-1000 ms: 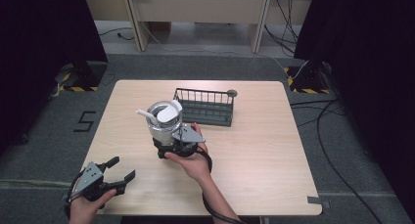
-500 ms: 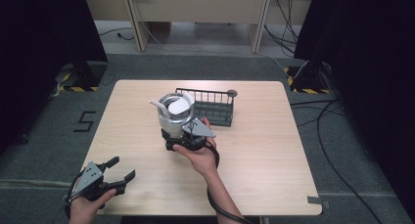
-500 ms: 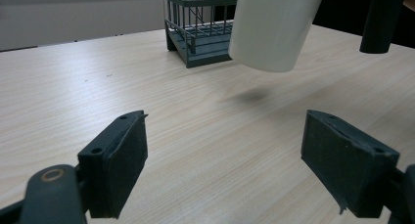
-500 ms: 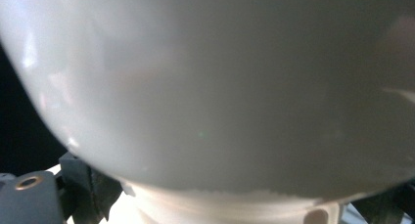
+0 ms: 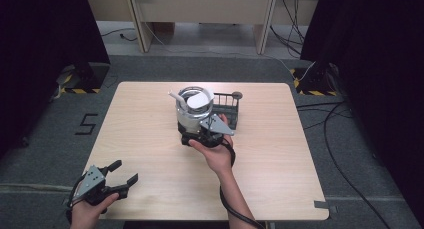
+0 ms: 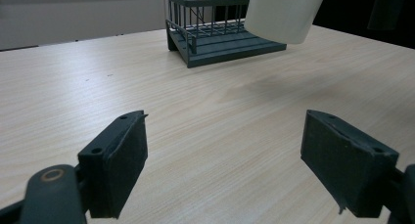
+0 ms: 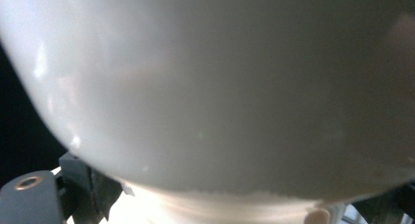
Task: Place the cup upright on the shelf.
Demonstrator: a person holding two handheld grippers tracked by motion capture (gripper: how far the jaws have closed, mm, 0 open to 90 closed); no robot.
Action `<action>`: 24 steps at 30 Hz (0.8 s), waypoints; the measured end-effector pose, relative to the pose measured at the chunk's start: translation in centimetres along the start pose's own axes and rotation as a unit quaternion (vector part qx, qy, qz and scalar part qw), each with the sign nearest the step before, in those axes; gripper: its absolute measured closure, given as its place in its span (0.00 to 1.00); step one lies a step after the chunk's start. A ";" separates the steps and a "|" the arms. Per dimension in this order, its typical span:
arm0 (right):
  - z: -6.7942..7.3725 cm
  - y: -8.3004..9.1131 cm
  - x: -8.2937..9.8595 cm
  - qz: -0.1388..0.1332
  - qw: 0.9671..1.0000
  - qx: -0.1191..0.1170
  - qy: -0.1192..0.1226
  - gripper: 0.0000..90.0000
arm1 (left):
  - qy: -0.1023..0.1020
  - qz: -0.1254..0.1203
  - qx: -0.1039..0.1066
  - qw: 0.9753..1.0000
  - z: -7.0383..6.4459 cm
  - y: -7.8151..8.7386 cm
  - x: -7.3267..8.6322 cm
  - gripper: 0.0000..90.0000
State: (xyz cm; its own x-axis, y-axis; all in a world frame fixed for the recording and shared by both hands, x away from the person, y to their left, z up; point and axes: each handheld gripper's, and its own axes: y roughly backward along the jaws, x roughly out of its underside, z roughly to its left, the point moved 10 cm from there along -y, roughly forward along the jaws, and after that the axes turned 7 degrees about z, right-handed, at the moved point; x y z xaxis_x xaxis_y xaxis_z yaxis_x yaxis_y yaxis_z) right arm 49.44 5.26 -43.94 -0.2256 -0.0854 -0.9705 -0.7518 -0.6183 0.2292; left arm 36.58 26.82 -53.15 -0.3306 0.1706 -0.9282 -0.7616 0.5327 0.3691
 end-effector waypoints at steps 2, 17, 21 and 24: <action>-0.1 0.1 0.0 0.000 1.000 0.001 -0.001 0.12 | -0.001 0.001 0.000 1.000 0.0 0.0 0.0 0.19; -2.7 1.0 -1.2 -0.012 0.999 0.029 -0.013 0.12 | 0.001 0.000 -0.001 1.000 0.1 0.0 0.0 0.19; -3.1 1.1 -1.6 -0.015 0.999 0.033 -0.012 0.12 | 0.002 0.000 0.000 1.000 0.1 0.0 0.0 0.19; -3.4 1.1 -1.7 -0.015 0.999 0.038 -0.013 0.12 | 0.002 -0.001 -0.001 1.000 0.1 0.1 0.0 0.19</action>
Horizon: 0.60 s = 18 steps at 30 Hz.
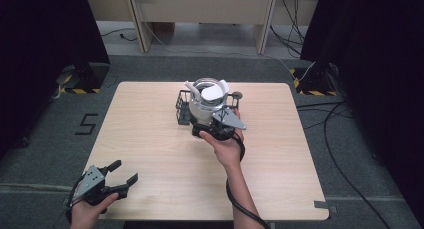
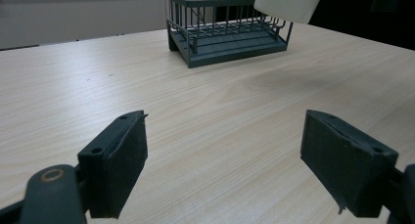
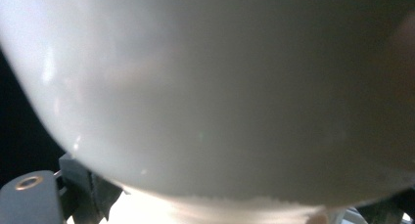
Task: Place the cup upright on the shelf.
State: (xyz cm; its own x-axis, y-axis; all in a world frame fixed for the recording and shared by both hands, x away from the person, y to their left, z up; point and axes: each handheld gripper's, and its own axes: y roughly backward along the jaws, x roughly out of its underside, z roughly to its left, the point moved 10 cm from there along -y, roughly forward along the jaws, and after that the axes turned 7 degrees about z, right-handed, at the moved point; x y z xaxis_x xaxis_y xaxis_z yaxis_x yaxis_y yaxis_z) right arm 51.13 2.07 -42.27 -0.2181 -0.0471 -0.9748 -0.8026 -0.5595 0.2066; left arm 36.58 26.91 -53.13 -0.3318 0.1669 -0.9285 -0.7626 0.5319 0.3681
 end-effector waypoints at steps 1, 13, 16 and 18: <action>-0.1 0.0 -0.1 -0.001 1.000 0.002 0.001 0.12 | 0.000 0.000 0.000 1.000 0.0 0.0 0.0 0.19; -1.7 0.0 -1.2 -0.006 1.000 0.020 -0.002 0.12 | 0.001 0.000 0.000 1.000 0.0 0.0 0.0 0.19; -2.3 0.0 -1.6 -0.010 1.000 0.026 -0.001 0.12 | 0.002 0.000 0.000 1.000 0.0 0.0 0.0 0.19; -2.5 0.1 -1.8 -0.010 1.000 0.028 -0.005 0.12 | 0.001 0.001 0.000 1.000 0.0 0.0 0.0 0.19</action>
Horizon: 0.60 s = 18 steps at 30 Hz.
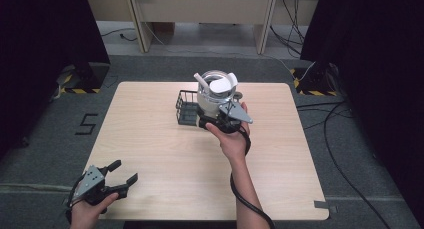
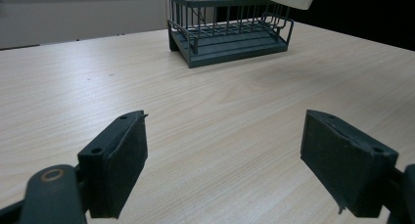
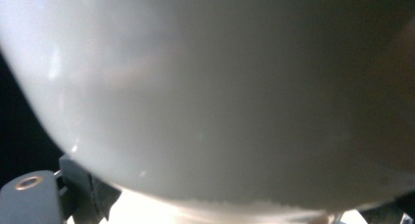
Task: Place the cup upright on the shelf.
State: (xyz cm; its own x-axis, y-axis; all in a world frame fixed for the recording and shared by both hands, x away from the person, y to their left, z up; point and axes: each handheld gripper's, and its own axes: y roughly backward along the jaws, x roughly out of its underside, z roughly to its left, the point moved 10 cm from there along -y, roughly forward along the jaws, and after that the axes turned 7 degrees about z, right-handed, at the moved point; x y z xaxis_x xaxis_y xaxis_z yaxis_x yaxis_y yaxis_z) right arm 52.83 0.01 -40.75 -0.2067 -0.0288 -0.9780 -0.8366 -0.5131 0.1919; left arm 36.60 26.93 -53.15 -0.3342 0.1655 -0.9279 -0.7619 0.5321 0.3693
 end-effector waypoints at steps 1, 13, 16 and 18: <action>0.0 0.0 0.0 0.000 1.000 0.000 0.000 0.12 | 0.000 0.000 0.000 1.000 0.0 0.0 0.0 0.19; -1.6 -0.1 -1.4 -0.006 1.000 0.017 -0.002 0.12 | 0.001 0.000 0.000 1.000 0.0 0.0 0.0 0.19; -2.0 -0.1 -1.9 -0.007 1.000 0.021 0.001 0.12 | 0.002 0.000 0.000 1.000 0.0 0.0 0.0 0.19; -2.3 -0.2 -2.1 -0.006 1.000 0.025 0.003 0.12 | 0.001 0.000 0.000 1.000 0.0 0.0 0.0 0.19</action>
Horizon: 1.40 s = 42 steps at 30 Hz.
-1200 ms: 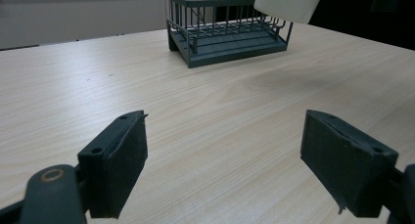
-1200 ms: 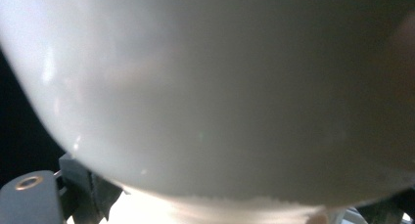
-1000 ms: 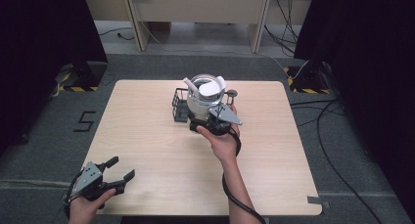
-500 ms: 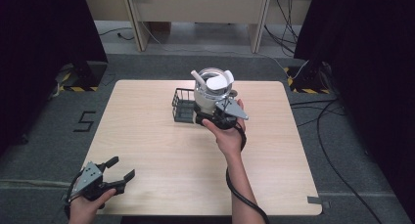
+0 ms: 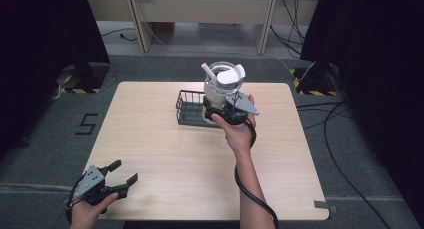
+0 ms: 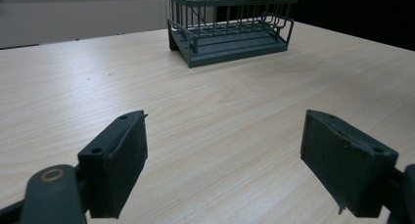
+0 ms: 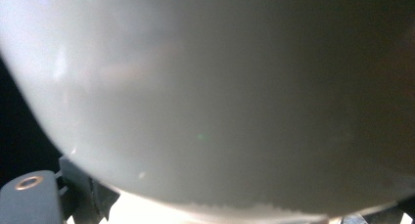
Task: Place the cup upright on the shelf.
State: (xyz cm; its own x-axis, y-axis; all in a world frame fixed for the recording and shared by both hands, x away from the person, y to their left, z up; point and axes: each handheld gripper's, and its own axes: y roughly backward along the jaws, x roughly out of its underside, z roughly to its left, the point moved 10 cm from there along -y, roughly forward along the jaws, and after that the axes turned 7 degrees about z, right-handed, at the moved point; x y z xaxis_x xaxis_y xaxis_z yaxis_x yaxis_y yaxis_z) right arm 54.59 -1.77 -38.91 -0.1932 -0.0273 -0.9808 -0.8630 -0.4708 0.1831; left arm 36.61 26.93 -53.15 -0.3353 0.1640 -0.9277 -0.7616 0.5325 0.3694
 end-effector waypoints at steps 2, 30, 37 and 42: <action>-0.2 -0.1 -0.2 0.000 1.000 0.003 0.001 0.12 | 0.000 0.000 0.000 1.000 0.0 0.0 0.0 0.19; -2.3 -3.4 -1.9 0.008 0.999 0.035 -0.005 0.12 | 0.005 -0.002 -0.002 1.000 0.2 0.0 0.0 0.19; -2.6 -4.4 -1.8 0.013 0.999 0.040 -0.007 0.12 | 0.005 -0.002 -0.002 1.000 0.2 0.0 0.0 0.19; -2.7 -5.2 -1.9 0.015 0.999 0.044 -0.009 0.12 | 0.006 -0.002 -0.003 1.000 0.2 0.0 0.0 0.19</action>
State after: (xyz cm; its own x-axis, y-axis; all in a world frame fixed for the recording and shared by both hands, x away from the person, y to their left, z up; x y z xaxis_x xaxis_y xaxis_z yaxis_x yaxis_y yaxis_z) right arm 60.69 -1.66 -38.17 -0.2269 -0.0236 -0.9736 -0.8943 -0.3909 0.2179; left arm 36.72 27.14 -53.15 -0.3386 0.1519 -0.9286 -0.7659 0.5288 0.3658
